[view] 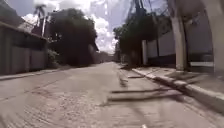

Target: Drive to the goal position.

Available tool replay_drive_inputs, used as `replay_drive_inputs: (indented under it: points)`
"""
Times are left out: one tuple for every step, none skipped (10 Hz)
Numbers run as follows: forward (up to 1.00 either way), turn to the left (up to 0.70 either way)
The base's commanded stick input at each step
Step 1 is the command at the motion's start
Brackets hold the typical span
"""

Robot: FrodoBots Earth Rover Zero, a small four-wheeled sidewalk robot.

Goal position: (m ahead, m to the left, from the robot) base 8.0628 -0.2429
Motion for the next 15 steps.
replay_drive_inputs:
  points:
    - [1.00,0.00]
    - [1.00,0.00]
    - [1.00,0.00]
    - [1.00,0.00]
    - [1.00,0.00]
    - [1.00,0.00]
    - [1.00,0.00]
    - [1.00,0.00]
    - [1.00,0.00]
    - [1.00,0.00]
    - [1.00,0.00]
    - [1.00,0.00]
    - [1.00,0.00]
    - [1.00,0.00]
    - [1.00,0.00]
